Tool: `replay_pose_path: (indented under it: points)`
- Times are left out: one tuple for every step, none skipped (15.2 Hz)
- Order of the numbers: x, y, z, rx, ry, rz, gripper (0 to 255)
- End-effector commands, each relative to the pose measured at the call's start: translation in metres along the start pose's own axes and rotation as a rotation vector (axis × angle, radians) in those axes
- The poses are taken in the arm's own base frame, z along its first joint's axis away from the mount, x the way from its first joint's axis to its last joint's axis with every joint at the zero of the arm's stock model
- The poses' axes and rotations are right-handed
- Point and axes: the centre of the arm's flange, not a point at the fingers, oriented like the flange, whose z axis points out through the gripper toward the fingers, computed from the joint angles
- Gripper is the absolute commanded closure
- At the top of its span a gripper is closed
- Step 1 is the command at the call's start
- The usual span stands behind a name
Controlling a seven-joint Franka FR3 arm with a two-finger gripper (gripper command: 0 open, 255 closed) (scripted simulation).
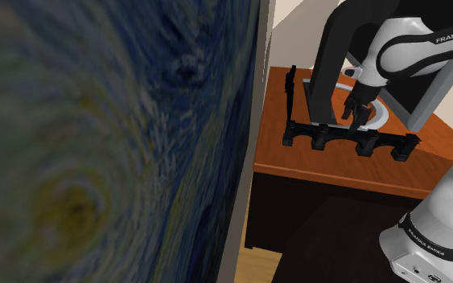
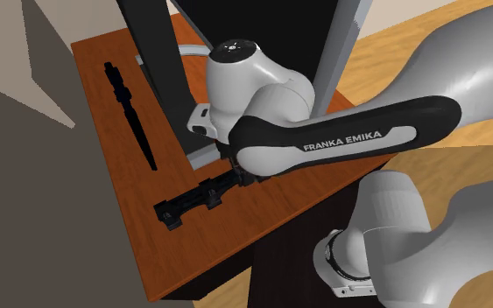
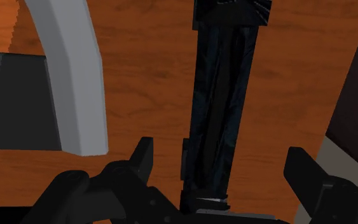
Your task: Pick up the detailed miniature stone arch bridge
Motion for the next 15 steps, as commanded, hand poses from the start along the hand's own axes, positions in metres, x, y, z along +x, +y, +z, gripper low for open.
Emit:
replay_pose_path:
  points:
    - [-0.008,0.002,0.015,0.01,0.003,0.014,0]
    - [-0.008,0.002,0.021,0.01,0.003,0.014,0]
    - [-0.008,0.002,0.026,0.01,0.003,0.014,0]
    - [-0.009,0.002,0.031,0.01,0.003,0.014,0]
    - [-0.009,0.002,0.04,0.01,0.003,0.014,0]
    - [-0.009,0.002,0.04,0.01,0.003,0.014,0]
    - [-0.009,0.002,0.04,0.01,0.003,0.014,0]
    - [-0.008,0.001,0.038,0.01,0.003,0.014,255]
    - [-0.008,0.001,0.038,0.01,0.003,0.014,255]
    - [-0.007,0.001,0.037,0.01,0.003,0.014,255]
    - [-0.007,0.001,0.037,0.01,0.003,0.014,255]
    - [-0.008,-0.002,0.037,0.01,0.003,0.014,255]
    - [-0.008,-0.002,0.038,0.01,0.003,0.014,255]
    - [-0.009,-0.004,0.038,0.01,0.003,0.014,255]
    - [-0.01,-0.005,0.038,0.01,0.003,0.014,255]
